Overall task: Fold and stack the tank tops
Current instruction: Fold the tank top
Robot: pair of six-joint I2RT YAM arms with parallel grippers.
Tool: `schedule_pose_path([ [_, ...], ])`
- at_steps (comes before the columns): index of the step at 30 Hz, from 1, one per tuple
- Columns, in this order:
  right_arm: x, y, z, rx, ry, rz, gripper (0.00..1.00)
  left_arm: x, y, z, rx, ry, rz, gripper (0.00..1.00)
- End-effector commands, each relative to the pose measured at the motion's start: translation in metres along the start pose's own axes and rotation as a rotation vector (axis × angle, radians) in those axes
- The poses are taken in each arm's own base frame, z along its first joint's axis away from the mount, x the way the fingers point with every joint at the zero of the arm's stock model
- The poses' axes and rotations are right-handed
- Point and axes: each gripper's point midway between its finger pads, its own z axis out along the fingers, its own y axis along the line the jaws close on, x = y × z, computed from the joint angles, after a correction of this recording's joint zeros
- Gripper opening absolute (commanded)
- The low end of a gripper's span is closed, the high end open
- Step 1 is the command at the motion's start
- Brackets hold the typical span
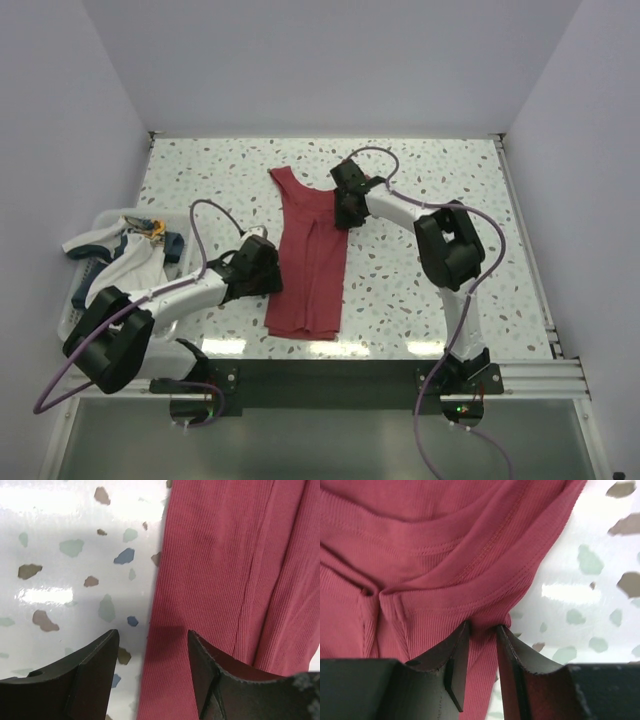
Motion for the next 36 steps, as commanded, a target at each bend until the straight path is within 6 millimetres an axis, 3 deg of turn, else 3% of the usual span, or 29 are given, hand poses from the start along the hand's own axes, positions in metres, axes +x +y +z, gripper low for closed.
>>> schedule_pose_path([
  [1,-0.023,-0.010,0.004,0.035,-0.028,-0.008,0.33,-0.004,-0.005,0.011,0.024,-0.011,0.010,0.63],
  [6,-0.041,-0.018,0.018,0.058,-0.022,-0.007,0.33,-0.030,-0.016,0.021,0.042,-0.025,0.007,0.64],
  [11,-0.059,-0.021,0.023,0.056,-0.030,0.006,0.34,-0.079,-0.040,0.029,0.072,-0.077,0.000,0.65],
  [12,-0.058,-0.023,0.028,0.062,-0.020,0.005,0.34,-0.076,-0.039,0.041,0.057,-0.046,0.013,0.65],
  [13,-0.060,-0.024,0.029,0.065,-0.021,0.006,0.34,-0.090,-0.048,0.043,0.071,-0.062,0.013,0.64],
  [15,-0.067,-0.023,0.026,0.055,-0.029,0.013,0.38,-0.093,-0.050,0.053,0.072,-0.038,0.011,0.64],
  [17,-0.072,-0.020,0.021,0.029,-0.048,0.015,0.45,-0.099,-0.055,0.053,0.093,-0.043,0.005,0.64],
  [21,-0.090,-0.014,-0.014,-0.013,-0.125,0.008,0.61,-0.096,-0.058,0.033,0.147,-0.060,-0.015,0.67],
  [22,-0.097,-0.011,-0.031,-0.030,-0.152,0.011,0.63,-0.087,-0.055,0.031,0.154,-0.047,-0.013,0.68],
  [24,-0.094,-0.013,-0.046,-0.036,-0.156,0.017,0.65,-0.082,-0.060,0.015,0.215,-0.045,-0.023,0.69],
  [25,-0.099,-0.012,-0.068,-0.051,-0.188,0.034,0.65,-0.067,-0.054,0.013,0.216,-0.015,-0.024,0.69],
  [27,-0.078,-0.022,-0.073,-0.036,-0.162,0.044,0.65,-0.054,-0.057,0.001,0.259,0.002,-0.027,0.70],
  [31,-0.031,-0.034,-0.097,-0.072,-0.139,0.089,0.63,-0.002,-0.041,-0.008,0.255,0.090,-0.030,0.70],
  [35,0.046,-0.044,-0.103,-0.047,-0.068,0.058,0.59,0.043,-0.047,-0.015,0.270,0.165,0.007,0.73],
  [36,0.057,-0.036,-0.112,-0.068,-0.074,0.038,0.59,0.053,-0.043,-0.014,0.257,0.183,-0.005,0.74],
])
